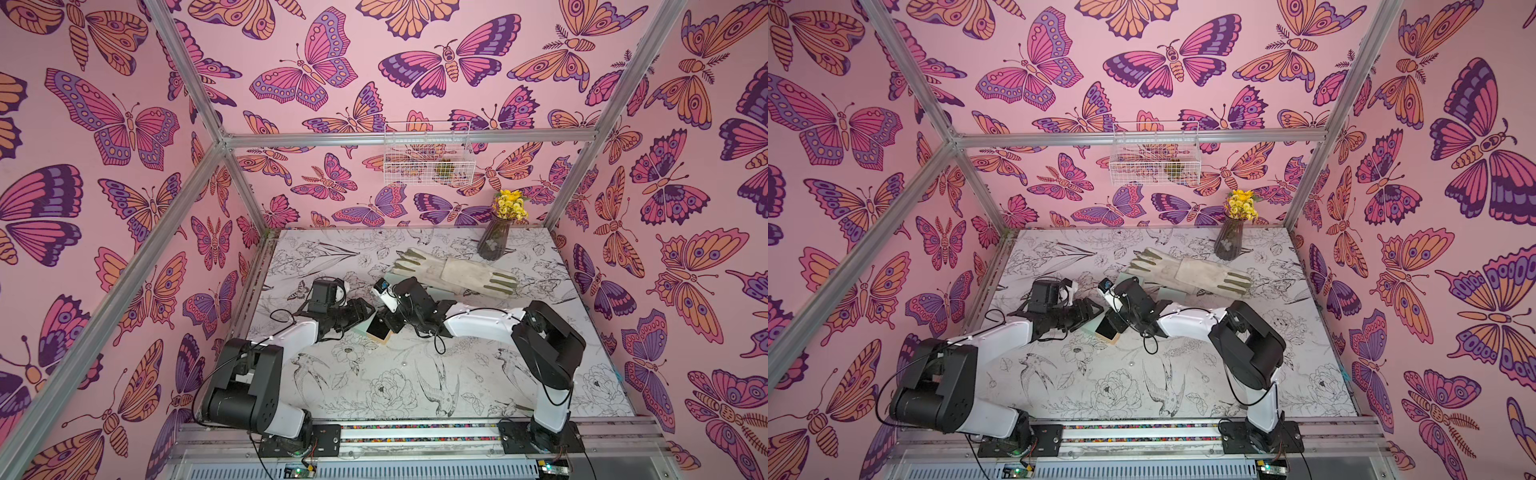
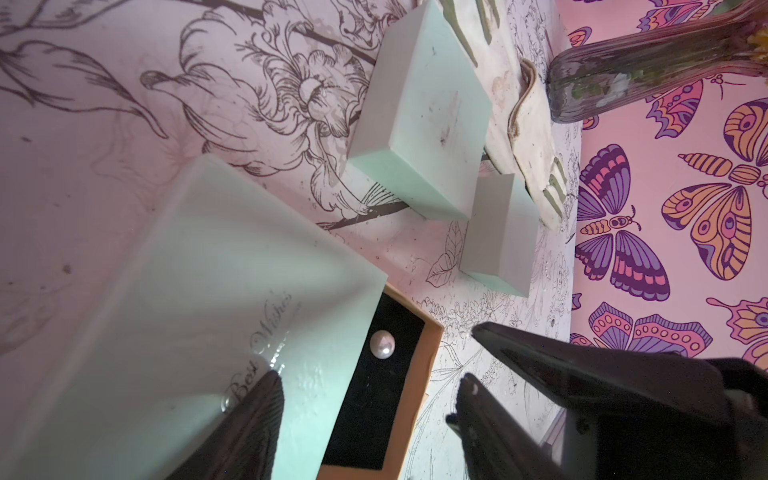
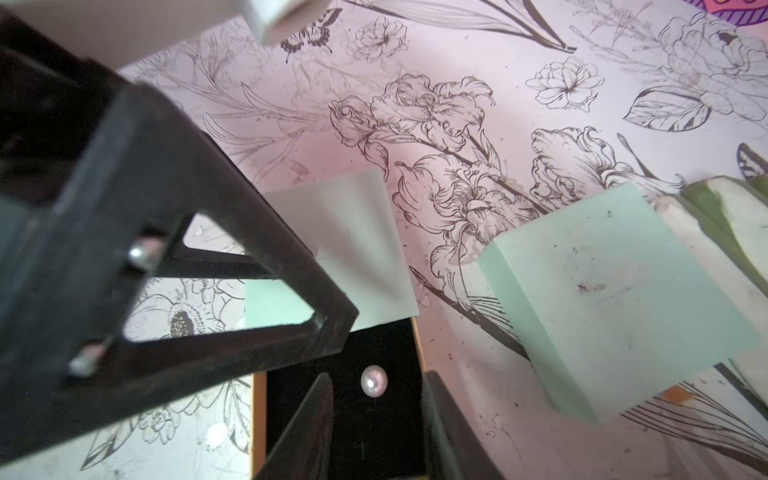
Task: Place the earrings into the drawer-style jewelry box
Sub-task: Insert the earring into the inner lining, then adjust the earring at the center of the board.
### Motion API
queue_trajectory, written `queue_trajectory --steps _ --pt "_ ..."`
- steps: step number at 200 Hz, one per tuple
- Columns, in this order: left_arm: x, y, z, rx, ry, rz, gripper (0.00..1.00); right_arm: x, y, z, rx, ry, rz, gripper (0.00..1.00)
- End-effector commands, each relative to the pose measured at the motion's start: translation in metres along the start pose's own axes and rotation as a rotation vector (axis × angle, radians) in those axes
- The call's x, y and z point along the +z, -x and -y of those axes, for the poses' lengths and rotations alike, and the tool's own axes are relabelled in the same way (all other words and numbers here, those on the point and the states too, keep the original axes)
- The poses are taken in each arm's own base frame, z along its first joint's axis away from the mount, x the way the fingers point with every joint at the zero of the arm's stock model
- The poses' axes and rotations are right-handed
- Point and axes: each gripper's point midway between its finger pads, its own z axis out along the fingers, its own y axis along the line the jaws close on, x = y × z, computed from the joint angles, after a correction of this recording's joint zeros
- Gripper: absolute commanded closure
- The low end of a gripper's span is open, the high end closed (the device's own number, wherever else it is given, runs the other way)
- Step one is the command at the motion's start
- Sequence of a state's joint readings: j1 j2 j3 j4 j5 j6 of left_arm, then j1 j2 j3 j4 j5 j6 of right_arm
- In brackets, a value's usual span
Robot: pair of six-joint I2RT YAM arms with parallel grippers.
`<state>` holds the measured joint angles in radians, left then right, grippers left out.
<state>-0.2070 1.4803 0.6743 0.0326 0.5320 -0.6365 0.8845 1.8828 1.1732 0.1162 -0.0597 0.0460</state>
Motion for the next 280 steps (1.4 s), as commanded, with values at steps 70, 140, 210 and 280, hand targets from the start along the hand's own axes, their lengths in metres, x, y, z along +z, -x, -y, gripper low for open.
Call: queue_trajectory --steps 70,140,210,280 --pt "-0.03 0.004 0.042 0.13 -0.037 0.038 0.29 -0.048 -0.024 0.021 0.339 -0.073 -0.156 0.66" --pt "-0.041 -0.066 0.042 0.183 0.019 -0.025 0.29 -0.085 -0.089 -0.011 0.573 -0.024 -0.456 0.72" --pt "-0.055 -0.093 0.003 0.136 0.113 0.041 0.28 -0.057 -0.097 -0.057 0.513 0.176 -0.541 0.73" --pt "-0.053 -0.094 0.003 0.146 0.127 0.017 0.28 -0.034 -0.115 -0.056 0.534 0.144 -0.604 0.7"
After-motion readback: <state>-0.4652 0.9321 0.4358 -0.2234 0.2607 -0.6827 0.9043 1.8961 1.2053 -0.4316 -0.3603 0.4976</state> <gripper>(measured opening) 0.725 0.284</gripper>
